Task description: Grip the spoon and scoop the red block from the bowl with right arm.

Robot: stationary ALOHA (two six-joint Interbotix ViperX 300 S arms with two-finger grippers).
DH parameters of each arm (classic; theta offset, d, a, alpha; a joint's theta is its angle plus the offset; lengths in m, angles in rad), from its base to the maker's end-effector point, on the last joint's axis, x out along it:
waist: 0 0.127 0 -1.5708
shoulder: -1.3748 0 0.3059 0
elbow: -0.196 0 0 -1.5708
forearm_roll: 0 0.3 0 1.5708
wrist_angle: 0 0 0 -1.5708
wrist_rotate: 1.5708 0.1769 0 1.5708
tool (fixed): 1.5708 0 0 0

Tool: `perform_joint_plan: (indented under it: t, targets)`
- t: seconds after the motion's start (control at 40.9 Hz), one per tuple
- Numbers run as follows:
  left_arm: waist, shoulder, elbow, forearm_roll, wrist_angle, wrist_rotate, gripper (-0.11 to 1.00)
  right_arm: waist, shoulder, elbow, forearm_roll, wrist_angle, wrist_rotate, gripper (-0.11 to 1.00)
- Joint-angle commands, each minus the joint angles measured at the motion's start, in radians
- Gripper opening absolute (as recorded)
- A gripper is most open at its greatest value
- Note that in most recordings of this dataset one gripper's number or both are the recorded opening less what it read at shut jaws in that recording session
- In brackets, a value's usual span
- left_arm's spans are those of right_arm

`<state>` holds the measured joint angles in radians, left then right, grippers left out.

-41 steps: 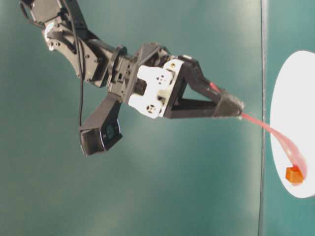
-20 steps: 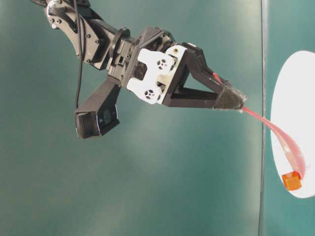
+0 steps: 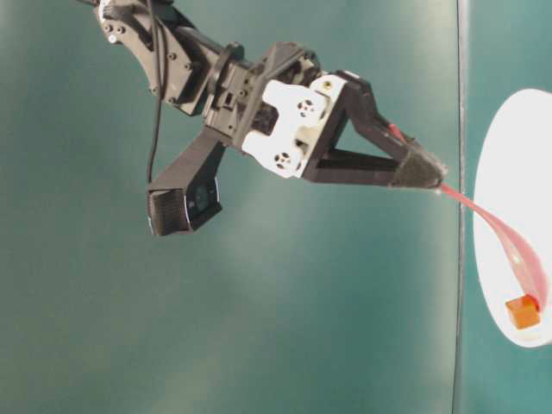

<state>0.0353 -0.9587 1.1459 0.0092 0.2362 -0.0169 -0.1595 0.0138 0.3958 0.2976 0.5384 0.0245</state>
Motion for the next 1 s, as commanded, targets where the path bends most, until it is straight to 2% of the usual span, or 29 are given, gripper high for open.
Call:
perform_joint_plan:
  t: [0.0, 0.612, 0.979]
  targets:
    - [0.003, 0.008, -0.031, 0.003, -0.009, -0.002, 0.00, 0.009, -0.035, 0.000, 0.002, -0.034, 0.000, 0.24]
    - [0.003, 0.008, -0.029, 0.003, -0.008, -0.002, 0.00, 0.031, -0.049, 0.075, 0.003, -0.176, -0.003, 0.24]
    - [0.003, 0.008, -0.031, 0.003, -0.009, -0.002, 0.00, 0.054, -0.115, 0.169, 0.003, -0.250, -0.002, 0.24]
